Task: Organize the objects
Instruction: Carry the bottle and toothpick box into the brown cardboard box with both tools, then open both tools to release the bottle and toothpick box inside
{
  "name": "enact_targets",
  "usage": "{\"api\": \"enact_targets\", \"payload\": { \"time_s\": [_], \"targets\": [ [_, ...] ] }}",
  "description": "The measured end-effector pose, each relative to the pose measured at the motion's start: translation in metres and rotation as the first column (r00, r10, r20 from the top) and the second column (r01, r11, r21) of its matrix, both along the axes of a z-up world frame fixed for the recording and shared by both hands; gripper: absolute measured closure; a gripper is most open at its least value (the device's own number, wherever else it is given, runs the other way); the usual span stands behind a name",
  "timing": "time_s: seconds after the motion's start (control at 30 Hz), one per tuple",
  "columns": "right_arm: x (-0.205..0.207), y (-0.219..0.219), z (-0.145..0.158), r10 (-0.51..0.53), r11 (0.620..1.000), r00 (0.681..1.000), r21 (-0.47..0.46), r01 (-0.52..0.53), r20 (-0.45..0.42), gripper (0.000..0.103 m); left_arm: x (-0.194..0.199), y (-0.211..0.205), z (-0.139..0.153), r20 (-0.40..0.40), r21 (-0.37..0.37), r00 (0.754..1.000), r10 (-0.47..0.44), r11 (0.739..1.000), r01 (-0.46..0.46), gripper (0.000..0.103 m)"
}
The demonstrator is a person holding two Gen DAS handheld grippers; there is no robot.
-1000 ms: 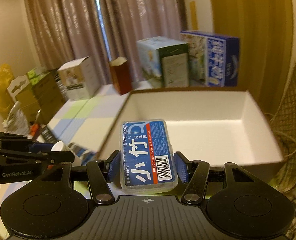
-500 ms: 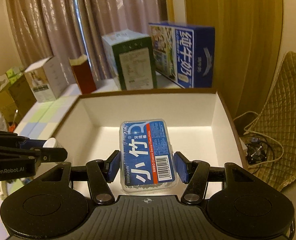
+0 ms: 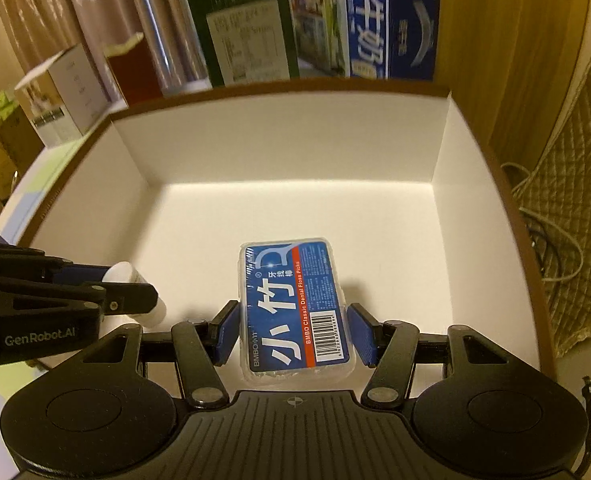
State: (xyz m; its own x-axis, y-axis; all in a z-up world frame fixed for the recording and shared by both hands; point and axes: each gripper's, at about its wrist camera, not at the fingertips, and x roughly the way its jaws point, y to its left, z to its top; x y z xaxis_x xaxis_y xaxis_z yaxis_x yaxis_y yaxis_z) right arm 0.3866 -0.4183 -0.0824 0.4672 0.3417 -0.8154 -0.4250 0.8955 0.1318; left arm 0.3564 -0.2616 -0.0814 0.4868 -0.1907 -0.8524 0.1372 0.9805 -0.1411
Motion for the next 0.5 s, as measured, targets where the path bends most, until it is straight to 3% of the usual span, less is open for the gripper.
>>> {"api": "enact_targets", "payload": {
  "time_s": [0.17,0.23,0.37,0.5],
  "targets": [
    [0.010,-0.001,-0.009,0.008,1.000,0.999,-0.014,-0.009,-0.034,0.048,0.008,-0.004,-0.008,-0.027,0.012,1.000,-0.006,1.000,0.007,0.079],
    [0.011,-0.001,-0.009,0.016,1.000,1.000,-0.015,-0.016,-0.026,0.048,0.009,-0.006,-0.008,-0.026,0.027,1.000,-0.012,1.000,0.013,0.067],
    [0.013,-0.006,-0.004,0.010,1.000,1.000,0.012,-0.010,-0.018,0.045,0.008,-0.005,-0.005,-0.021,0.034,1.000,-0.006,0.999,0.007,0.060],
    [0.013,-0.013,0.002,0.004,1.000,1.000,0.028,-0.004,-0.005,0.036,0.004,-0.004,0.002,0.000,0.047,1.000,0.005,0.999,-0.005,0.046]
  ]
}}
